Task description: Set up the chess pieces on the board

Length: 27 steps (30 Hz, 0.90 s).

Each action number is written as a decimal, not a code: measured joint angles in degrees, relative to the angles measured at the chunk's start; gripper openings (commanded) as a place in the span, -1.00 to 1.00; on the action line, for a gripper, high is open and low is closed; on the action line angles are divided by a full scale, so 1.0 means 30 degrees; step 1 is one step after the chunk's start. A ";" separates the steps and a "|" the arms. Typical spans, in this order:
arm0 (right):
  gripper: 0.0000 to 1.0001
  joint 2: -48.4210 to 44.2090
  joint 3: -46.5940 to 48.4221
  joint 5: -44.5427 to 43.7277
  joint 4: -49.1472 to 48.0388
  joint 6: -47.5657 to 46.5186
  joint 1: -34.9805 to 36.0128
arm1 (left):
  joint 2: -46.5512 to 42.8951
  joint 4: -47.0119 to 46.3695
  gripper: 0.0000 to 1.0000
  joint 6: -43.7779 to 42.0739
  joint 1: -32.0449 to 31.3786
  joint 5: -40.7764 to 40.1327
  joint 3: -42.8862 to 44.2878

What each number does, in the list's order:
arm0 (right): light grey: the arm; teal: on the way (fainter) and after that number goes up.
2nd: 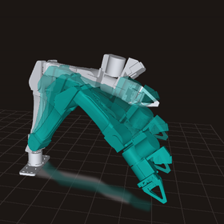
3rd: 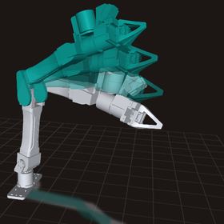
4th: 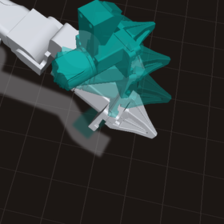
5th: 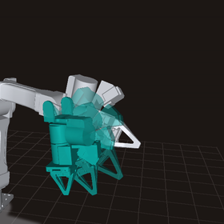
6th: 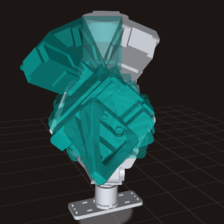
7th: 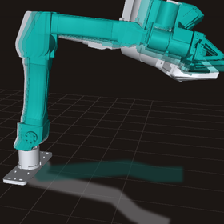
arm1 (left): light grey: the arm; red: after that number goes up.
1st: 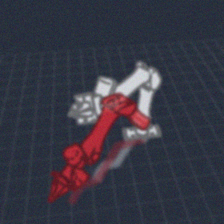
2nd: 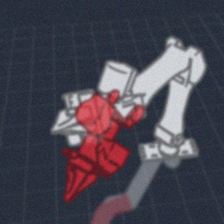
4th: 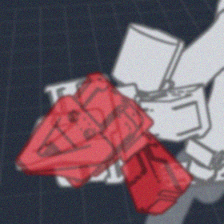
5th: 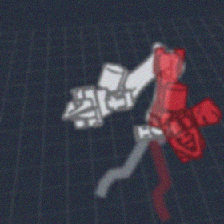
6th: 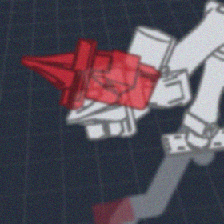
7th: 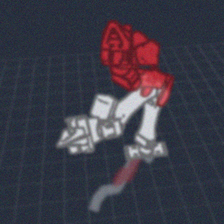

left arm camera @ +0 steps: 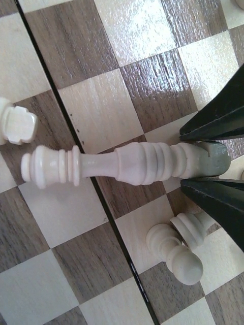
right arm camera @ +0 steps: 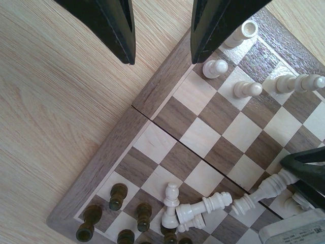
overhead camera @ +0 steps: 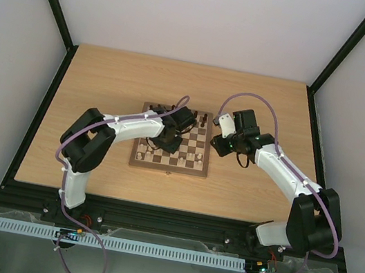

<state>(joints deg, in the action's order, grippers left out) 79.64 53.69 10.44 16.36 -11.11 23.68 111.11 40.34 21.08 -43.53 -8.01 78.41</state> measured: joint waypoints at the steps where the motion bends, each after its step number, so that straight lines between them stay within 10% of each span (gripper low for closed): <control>1: -0.37 0.0029 0.0000 0.0015 0.0000 -0.0007 0.0000 | -0.0029 -0.0051 -0.54 0.0007 0.0022 0.0000 -0.0051; 27: -0.28 0.0087 0.2135 0.1953 0.0838 0.0874 -0.0561 | -0.3402 -0.3045 -0.95 -0.0787 0.0255 0.0393 -0.3271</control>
<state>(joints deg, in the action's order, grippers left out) 79.90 60.10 16.29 18.87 -8.49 22.00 100.90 31.20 18.72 -42.76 -6.83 68.60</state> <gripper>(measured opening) 0.340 0.161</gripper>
